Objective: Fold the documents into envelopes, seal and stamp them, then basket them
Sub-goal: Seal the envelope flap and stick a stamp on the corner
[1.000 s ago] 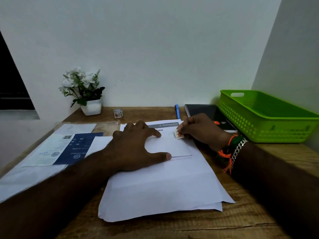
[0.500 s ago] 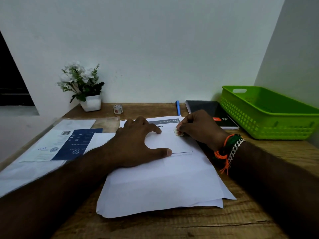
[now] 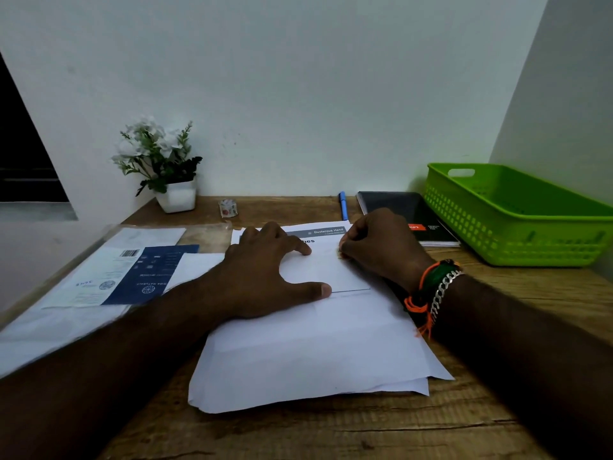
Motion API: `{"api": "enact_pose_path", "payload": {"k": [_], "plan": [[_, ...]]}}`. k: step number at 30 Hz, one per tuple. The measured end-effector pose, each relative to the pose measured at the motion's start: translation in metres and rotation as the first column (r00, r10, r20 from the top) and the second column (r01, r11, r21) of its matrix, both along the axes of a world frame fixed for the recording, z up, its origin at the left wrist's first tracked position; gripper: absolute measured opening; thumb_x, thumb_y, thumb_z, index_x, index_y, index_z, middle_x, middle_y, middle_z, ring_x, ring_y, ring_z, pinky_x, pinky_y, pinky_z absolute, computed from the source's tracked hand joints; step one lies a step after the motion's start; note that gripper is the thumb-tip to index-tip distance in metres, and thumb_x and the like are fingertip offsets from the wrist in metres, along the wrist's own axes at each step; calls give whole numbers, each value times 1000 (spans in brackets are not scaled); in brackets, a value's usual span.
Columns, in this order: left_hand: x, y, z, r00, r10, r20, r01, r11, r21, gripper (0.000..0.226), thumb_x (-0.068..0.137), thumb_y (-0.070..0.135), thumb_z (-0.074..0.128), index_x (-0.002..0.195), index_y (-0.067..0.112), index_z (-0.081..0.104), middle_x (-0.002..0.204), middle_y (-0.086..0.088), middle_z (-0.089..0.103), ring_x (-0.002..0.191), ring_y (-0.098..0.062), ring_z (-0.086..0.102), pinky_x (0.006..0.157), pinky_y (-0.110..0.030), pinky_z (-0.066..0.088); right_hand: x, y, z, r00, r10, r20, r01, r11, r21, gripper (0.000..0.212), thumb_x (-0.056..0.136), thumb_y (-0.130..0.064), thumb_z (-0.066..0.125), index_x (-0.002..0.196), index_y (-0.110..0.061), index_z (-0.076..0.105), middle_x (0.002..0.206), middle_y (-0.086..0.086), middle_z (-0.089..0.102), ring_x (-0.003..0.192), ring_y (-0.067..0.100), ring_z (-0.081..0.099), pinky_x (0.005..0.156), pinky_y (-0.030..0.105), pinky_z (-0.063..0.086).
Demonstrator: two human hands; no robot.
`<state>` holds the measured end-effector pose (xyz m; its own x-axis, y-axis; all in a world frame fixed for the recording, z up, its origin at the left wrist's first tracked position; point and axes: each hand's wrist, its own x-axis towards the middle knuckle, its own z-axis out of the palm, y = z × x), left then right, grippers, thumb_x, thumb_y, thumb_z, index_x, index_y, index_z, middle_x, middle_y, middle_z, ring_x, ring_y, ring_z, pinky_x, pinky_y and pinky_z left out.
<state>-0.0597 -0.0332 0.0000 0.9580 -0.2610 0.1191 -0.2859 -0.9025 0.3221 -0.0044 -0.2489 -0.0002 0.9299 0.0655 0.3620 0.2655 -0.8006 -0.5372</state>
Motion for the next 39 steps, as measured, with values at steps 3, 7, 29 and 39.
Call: {"api": "enact_pose_path", "payload": {"k": [3, 7, 29, 39], "plan": [[0, 0, 0, 1000, -1, 6, 1, 1000, -5, 80, 65, 90, 62, 133, 50, 52, 128, 16, 41, 125, -13, 35, 111, -46, 38, -4, 3, 3, 1000, -12, 23, 13, 998, -57, 7, 77, -20, 75, 72, -18, 80, 75, -4, 76, 81, 15, 71, 80, 34, 59], [-1, 0, 0, 1000, -6, -13, 5, 1000, -23, 89, 56, 98, 54, 132, 51, 52, 124, 19, 40, 126, -12, 35, 110, -45, 39, -4, 4, 6, 1000, -15, -13, 14, 998, -62, 3, 74, -22, 77, 71, -21, 78, 75, -9, 73, 83, 14, 70, 81, 32, 59], [32, -42, 2, 981, -35, 193, 58, 992, -114, 22, 100, 27, 61, 118, 32, 72, 122, -1, 54, 125, -23, 49, 106, -41, 44, -4, -40, 3, 984, 175, -8, -174, 980, 98, 15, 90, -9, 70, 92, -21, 80, 94, -10, 76, 88, 1, 69, 83, 15, 53], [38, -45, -13, 969, -51, 242, 86, 987, -139, 23, 97, 31, 65, 119, 33, 72, 112, 2, 55, 113, -19, 53, 98, -42, 48, -6, -40, -5, 962, 263, 67, -259, 964, -63, 25, 93, -10, 63, 102, -27, 79, 93, -6, 72, 84, 3, 64, 69, 10, 42]]}}
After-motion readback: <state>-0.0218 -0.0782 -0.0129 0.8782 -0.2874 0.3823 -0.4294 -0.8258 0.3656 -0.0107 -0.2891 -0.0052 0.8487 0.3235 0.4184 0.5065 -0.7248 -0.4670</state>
